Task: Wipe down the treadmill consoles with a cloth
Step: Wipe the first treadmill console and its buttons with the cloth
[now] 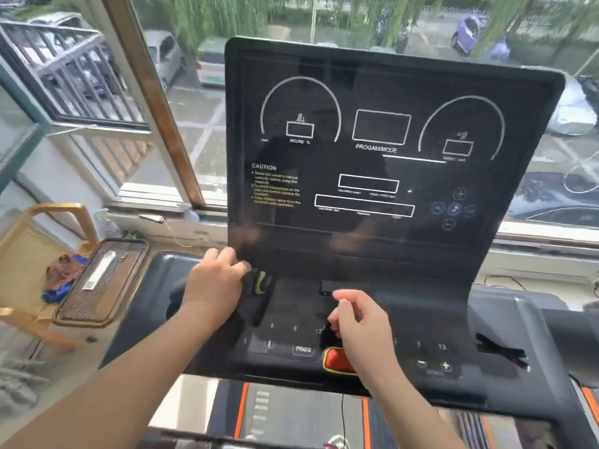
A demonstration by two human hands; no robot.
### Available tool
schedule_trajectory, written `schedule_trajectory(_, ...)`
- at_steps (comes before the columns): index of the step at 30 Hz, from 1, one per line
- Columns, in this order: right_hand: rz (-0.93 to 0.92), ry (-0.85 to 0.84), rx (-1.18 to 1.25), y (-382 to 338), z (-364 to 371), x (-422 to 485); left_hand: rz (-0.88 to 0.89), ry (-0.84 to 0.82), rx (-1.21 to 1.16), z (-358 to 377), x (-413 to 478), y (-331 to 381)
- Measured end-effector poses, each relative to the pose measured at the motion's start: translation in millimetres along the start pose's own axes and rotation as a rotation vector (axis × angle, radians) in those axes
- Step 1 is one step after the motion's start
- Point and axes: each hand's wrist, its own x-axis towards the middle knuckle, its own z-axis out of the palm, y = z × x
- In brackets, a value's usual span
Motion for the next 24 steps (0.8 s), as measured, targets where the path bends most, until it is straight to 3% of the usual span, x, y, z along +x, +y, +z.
schedule_trajectory(7,0.115,-0.120,-0.116,9,33,-31,-0.107,-0.141,-0.137,-8,-2,14)
schedule_trajectory(11,-0.095,-0.030,-0.274,11,44,-38,-0.123,-0.251,-0.384,-17,-4,27)
schedule_trajectory(14,-0.320,-0.086,-0.497,9,63,-36,-0.218,-0.332,-0.829,-32,-9,15)
schedule_trajectory(17,-0.391,-0.262,-0.602,0,90,-39,-0.407,-0.336,-1.442,-45,-20,-13)
schedule_trajectory(18,-0.391,-0.305,-0.626,-3,101,-41,-0.455,-0.293,-1.492,-43,-28,-25)
schedule_trajectory(20,-0.337,-0.326,-0.701,-9,118,-43,-0.432,-0.215,-1.252,-32,-45,-42)
schedule_trajectory(24,-0.313,-0.272,-0.945,-17,154,-39,-0.229,-0.265,-0.865,0,-72,-46)
